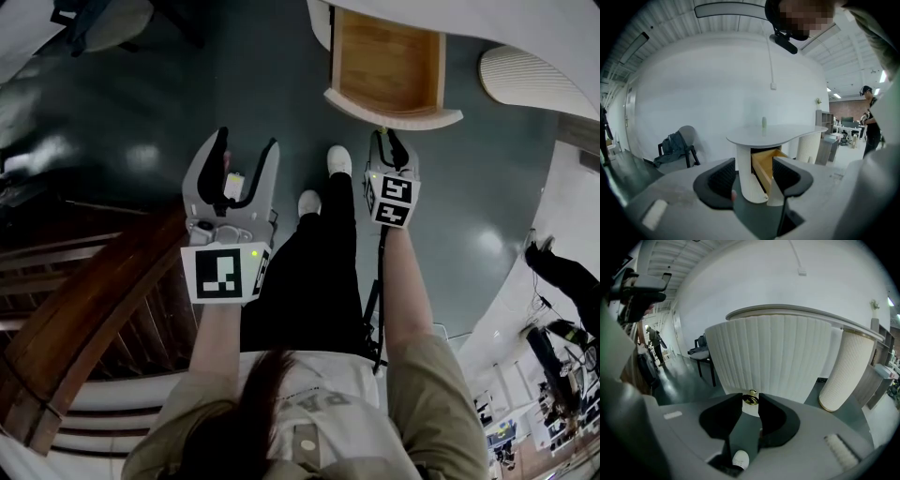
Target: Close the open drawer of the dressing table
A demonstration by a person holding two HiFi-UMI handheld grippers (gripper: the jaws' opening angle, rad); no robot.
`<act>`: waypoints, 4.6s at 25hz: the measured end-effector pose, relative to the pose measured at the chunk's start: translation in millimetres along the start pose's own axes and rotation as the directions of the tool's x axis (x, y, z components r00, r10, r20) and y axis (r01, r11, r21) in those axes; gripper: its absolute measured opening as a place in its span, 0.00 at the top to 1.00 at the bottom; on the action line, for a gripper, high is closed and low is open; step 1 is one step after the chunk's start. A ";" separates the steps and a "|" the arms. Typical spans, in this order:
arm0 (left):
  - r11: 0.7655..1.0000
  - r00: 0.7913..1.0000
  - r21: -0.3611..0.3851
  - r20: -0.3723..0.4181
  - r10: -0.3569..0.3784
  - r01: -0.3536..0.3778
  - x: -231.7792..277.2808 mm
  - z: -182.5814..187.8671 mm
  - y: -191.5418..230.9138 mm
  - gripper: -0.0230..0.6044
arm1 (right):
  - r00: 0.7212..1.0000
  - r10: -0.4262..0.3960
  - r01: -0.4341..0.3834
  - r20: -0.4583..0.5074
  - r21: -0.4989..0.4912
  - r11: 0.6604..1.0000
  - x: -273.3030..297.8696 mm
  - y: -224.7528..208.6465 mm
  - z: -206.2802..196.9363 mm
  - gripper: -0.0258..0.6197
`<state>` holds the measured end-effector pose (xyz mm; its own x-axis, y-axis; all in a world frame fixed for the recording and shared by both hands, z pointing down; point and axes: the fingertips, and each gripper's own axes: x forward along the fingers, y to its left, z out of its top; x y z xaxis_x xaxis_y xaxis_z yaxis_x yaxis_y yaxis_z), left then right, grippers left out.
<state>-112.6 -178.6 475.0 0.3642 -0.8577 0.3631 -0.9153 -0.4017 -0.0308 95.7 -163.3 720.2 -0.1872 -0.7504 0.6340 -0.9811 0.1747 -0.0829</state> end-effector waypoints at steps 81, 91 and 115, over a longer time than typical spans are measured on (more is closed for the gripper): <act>0.993 0.995 -0.089 -0.070 0.066 -0.072 9.8 -34.8 29.5 0.56 | 0.999 -0.042 0.042 0.013 0.013 0.999 65.3 -24.0 73.5 0.79; 0.992 0.994 -0.092 -0.079 0.077 -0.085 10.7 -34.8 34.4 0.56 | 0.999 -0.045 0.045 0.019 0.018 0.999 72.2 -28.6 83.6 0.79; 0.989 0.991 -0.099 -0.096 0.097 -0.106 19.5 -37.3 40.3 0.56 | 0.999 -0.037 0.037 0.006 0.006 0.999 105.8 -38.0 110.2 0.79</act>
<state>-148.8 -199.6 515.6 0.2555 -0.8579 0.4457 -0.9614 -0.2742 0.0232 107.9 -319.6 705.7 -0.1512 -0.7601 0.6320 -0.9876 0.1430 -0.0644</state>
